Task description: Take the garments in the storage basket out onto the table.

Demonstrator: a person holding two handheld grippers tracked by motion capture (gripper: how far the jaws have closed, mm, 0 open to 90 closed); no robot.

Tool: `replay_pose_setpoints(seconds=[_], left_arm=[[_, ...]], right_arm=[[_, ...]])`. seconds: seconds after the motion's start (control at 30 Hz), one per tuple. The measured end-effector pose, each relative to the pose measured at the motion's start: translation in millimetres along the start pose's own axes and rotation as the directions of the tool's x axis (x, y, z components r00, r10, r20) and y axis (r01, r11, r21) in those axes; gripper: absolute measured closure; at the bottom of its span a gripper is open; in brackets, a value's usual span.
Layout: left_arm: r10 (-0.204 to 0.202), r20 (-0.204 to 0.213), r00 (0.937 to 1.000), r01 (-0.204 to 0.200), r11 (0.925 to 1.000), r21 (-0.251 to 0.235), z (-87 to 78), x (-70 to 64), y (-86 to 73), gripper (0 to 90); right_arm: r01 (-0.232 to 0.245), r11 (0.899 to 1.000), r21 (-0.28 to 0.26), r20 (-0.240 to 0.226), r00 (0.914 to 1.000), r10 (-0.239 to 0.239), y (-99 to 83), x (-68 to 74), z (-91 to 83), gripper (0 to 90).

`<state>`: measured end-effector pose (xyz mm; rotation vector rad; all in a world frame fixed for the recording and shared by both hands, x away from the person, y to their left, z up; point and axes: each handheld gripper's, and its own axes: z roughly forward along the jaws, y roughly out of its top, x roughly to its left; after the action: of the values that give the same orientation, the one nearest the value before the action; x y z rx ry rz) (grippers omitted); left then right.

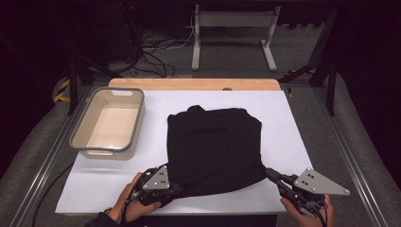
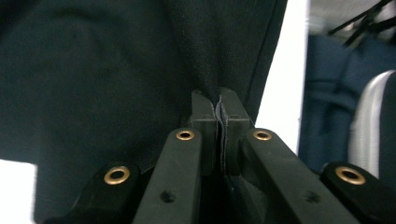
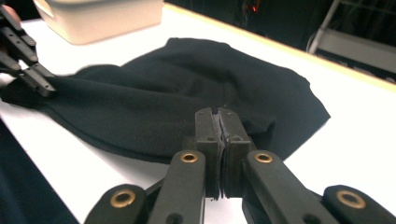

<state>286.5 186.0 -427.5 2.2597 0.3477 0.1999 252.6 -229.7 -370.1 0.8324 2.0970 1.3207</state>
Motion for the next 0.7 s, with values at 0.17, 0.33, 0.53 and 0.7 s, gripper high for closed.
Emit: replay_pose_setpoints(seconds=[0.17,0.33,0.53,0.7], left_arm=[[0.046,0.029,0.9985,-0.045,0.998,-0.045,-15.5,-14.2,8.4,87.8],[0.084,0.037,0.9958,-0.082,0.9954,-0.049,-22.9,-23.6,14.1,87.6],[0.107,0.051,0.9929,-0.107,0.9942,-0.014,-24.3,-29.6,14.5,87.1],[0.08,0.025,0.9965,-0.078,0.9957,-0.05,-25.5,-27.4,12.5,75.3]], right_arm=[[0.024,0.998,-0.061,-0.001,0.9997,-0.024,10.0,7.7,-18.0,84.8],[0.052,0.994,-0.094,0.0,0.9986,-0.053,16.3,16.3,-25.3,78.3],[0.051,0.998,-0.048,-0.016,0.9985,-0.052,11.6,18.4,-7.8,66.9],[0.023,0.998,0.06,-0.042,0.9989,-0.021,-9.2,13.7,31.9,53.1]])
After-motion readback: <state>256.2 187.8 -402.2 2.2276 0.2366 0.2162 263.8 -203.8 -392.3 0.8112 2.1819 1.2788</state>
